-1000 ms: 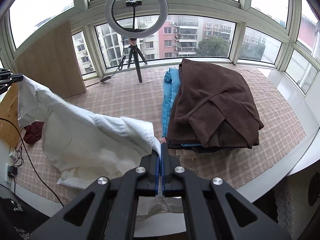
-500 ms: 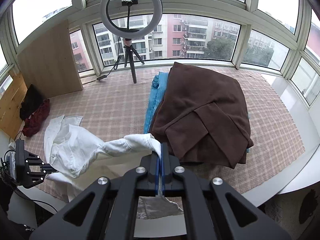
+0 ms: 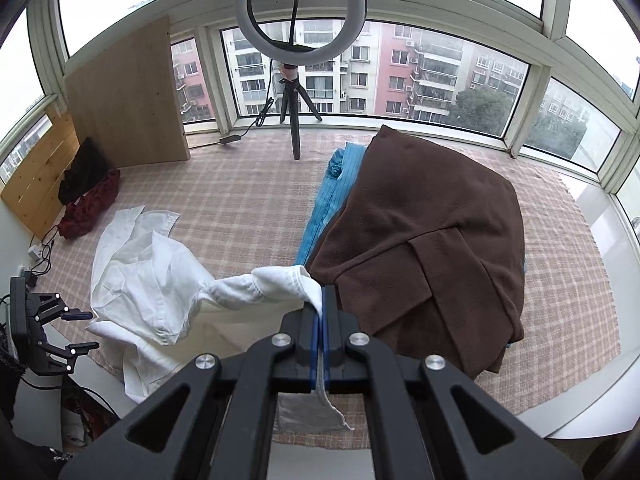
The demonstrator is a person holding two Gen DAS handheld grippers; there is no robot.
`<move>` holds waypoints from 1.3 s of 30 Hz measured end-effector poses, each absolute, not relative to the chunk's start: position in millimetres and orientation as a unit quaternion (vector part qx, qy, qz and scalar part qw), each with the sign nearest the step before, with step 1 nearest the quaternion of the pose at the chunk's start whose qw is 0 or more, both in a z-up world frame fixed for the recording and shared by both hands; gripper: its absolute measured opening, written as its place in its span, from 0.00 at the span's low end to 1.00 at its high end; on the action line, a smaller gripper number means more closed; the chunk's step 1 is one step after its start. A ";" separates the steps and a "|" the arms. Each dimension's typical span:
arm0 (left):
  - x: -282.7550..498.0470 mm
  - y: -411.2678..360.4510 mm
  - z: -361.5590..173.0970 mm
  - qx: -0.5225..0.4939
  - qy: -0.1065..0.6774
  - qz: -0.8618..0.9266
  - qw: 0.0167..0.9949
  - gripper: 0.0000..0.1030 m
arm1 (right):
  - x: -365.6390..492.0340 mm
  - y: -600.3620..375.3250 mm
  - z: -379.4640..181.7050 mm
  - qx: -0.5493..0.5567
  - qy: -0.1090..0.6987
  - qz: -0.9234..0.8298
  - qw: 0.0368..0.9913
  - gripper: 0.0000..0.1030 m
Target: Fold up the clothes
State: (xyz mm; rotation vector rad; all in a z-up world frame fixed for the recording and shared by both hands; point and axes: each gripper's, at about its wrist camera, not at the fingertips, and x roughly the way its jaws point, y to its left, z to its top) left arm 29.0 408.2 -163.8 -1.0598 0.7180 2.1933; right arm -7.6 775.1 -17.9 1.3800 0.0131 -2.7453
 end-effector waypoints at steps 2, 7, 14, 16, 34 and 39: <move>29.0 404.7 -159.1 -0.377 0.279 0.840 0.273 0.41 | -8.2 774.6 -18.3 0.451 0.007 -0.892 0.041 0.01; 6.2 409.8 -163.3 -0.398 0.264 0.829 0.291 0.43 | -10.6 774.1 -17.7 0.450 0.007 -0.891 0.053 0.01; -25.8 416.9 -169.2 -0.428 0.242 0.811 0.317 0.01 | -10.1 773.1 -19.1 0.453 0.013 -0.889 0.063 0.01; -29.2 411.9 -153.1 -0.422 0.239 0.818 0.310 0.01 | -9.2 772.6 -18.2 0.451 0.014 -0.890 0.064 0.01; 65.3 293.7 115.1 -0.241 0.230 0.931 0.151 0.01 | -11.2 690.6 245.3 0.233 0.052 -0.963 0.127 0.01; 89.2 301.8 108.8 -0.240 0.276 0.920 0.137 0.01 | 4.6 668.3 307.5 0.179 0.040 -0.973 0.137 0.01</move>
